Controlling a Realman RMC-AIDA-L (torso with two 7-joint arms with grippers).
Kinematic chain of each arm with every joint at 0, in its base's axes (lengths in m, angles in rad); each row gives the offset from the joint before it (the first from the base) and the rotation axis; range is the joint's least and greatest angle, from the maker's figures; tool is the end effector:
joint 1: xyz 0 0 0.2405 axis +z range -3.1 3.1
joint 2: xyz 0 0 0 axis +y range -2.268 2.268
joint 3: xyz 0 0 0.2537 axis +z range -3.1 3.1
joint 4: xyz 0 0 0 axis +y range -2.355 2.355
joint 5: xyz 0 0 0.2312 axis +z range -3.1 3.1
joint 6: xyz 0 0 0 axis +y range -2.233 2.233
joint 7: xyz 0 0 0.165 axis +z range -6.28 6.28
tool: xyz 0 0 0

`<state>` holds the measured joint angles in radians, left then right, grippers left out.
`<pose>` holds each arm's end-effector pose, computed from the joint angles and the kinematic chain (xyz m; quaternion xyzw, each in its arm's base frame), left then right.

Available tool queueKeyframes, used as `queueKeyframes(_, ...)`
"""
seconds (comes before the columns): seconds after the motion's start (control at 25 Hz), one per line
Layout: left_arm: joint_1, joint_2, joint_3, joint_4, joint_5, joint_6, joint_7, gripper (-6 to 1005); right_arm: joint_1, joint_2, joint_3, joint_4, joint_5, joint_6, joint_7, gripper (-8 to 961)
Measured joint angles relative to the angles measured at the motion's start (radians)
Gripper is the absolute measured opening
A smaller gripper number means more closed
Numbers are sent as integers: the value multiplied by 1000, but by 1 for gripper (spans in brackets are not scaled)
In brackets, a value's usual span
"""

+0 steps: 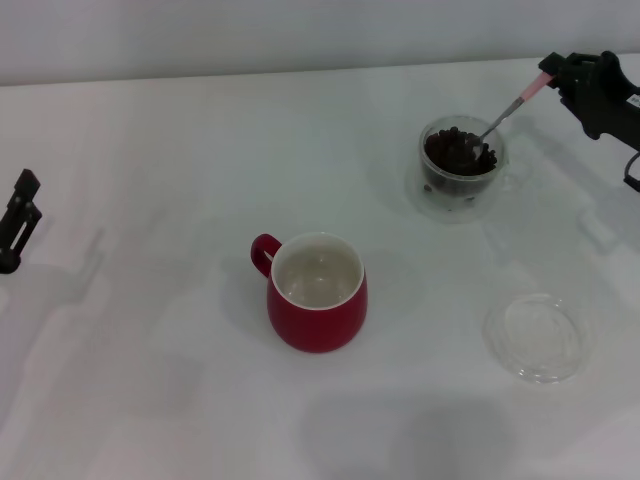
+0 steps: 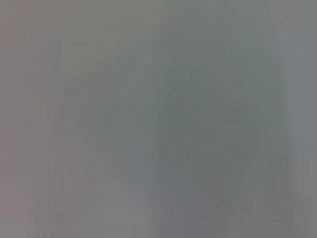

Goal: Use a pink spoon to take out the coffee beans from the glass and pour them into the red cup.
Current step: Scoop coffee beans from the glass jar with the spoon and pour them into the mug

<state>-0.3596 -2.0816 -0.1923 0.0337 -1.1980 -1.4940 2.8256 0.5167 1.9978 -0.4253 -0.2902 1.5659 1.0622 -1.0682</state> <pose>-0.3416 0.2996 -0.0224 -0.7567 -0.1612 -0.3463 0.5305 0.3619 0.3986 0.0309 -0.4972 0.6765 0.4808 0.2530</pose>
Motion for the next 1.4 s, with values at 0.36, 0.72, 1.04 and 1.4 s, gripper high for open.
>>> queueKeyframes(0.36,5,0,3,0,4,1,0,651,-10,6,-42,-5,-6,48,-10,194)
queueKeyframes(0.72,7,-2,4,0,8,18,0,651,-6,15,-93,4,-1,97,-5,196)
queueKeyframes(1.04,8,-2,4,0,8,28,0,651,13,21,-112,35,2,144,-9,199)
queueKeyframes(1.4,13,-3,5,0,8,28,0,651,44,27,-157,78,3,178,-23,201)
